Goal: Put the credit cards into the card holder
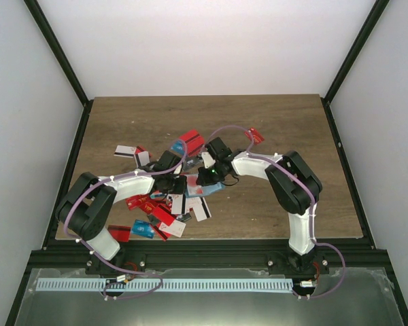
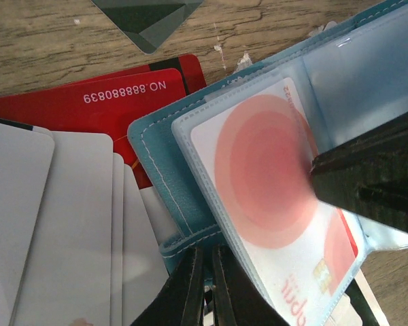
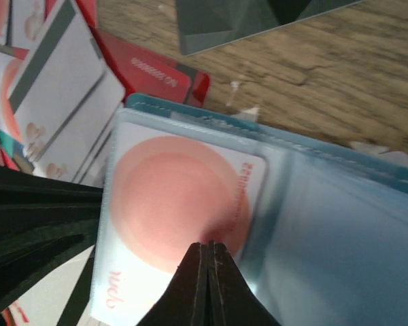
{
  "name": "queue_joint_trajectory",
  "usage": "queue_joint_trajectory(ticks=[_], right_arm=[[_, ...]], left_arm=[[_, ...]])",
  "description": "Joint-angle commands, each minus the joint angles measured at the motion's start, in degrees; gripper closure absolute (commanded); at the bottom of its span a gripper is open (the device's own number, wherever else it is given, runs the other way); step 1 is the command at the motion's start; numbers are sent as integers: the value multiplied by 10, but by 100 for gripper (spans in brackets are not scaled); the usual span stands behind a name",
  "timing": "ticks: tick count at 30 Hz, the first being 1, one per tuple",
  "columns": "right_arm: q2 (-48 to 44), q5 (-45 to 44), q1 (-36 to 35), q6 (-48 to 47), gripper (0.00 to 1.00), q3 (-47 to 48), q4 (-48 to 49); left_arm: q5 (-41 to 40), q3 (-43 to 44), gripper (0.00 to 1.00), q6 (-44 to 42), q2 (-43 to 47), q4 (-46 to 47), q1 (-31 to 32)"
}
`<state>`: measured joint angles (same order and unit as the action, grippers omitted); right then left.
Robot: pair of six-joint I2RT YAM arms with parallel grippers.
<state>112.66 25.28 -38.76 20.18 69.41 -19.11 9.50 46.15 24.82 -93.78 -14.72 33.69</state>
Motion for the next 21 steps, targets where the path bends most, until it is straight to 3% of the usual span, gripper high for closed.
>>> queue_joint_trajectory(ticks=[1,8,12,21], right_arm=[[-11,42,-10,2,99,-1,12],[-56,34,-10,3,99,-4,-5],[-93,27,-10,8,94,-22,-13],[-180,-3,-40,32,86,-146,-1]], left_arm=[[11,-13,93,-8,-9,-20,4],[0,-14,91,-8,17,-38,4],[-8,-18,88,-7,38,-49,4],[-27,-24,67,0,91,-68,5]])
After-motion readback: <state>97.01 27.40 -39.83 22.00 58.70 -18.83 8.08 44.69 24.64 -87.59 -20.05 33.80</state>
